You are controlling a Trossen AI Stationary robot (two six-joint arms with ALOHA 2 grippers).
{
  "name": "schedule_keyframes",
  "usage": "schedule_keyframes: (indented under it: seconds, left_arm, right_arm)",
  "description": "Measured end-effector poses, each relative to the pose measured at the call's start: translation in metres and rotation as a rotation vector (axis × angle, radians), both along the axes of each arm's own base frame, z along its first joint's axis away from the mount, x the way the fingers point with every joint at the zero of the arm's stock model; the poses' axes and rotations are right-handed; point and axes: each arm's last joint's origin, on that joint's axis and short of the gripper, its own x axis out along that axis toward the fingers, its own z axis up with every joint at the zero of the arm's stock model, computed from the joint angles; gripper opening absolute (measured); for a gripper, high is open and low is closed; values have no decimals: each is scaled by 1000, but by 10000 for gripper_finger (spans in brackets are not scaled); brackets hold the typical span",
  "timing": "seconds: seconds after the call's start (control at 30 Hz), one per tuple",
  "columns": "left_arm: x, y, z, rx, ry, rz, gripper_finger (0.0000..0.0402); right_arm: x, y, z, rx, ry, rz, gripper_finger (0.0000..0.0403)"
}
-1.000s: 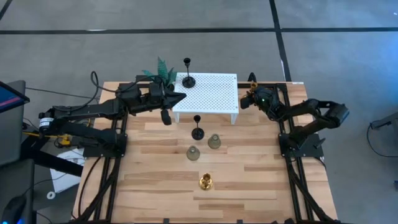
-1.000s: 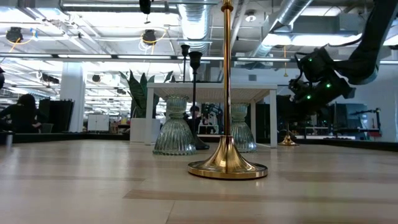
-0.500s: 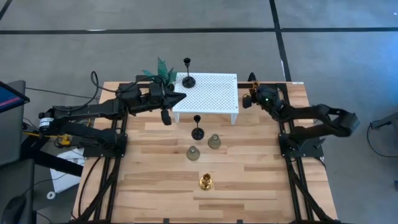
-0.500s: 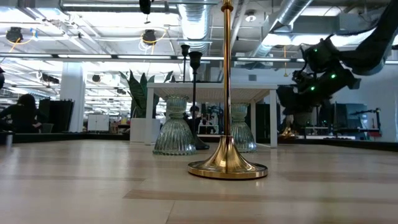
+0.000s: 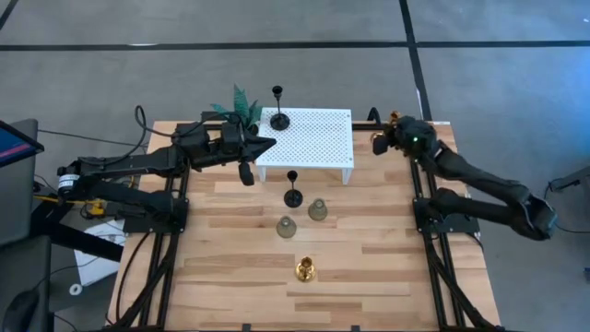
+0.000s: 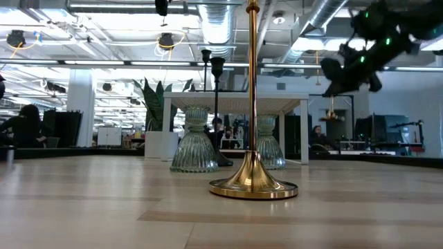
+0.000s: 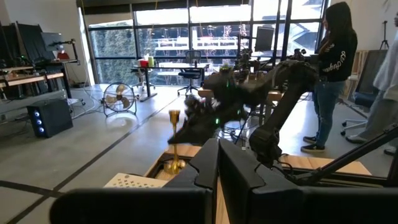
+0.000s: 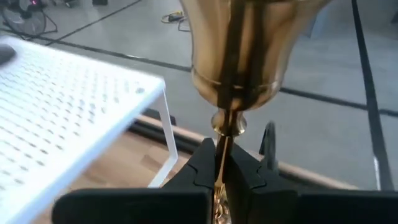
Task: Pick & Place candle stick holders
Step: Put the top gold candle holder on the shelf
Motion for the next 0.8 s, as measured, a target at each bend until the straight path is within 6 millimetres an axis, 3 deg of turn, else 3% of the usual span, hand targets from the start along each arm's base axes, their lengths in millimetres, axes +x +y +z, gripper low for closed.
schedule_keyframes:
  seconds: [0.33, 0.57, 0.8]
  left_arm:
    - [0, 0, 0, 0, 1, 0, 12]
    - [0, 0, 0, -1, 4, 0, 12]
    - [0, 0, 0, -1, 5, 0, 12]
  right_arm:
    - [3, 14, 86, -64, -28, 75, 1]
    - [23, 21, 122, -95, -72, 180, 1]
    - [58, 24, 140, -87, -69, 292, 1]
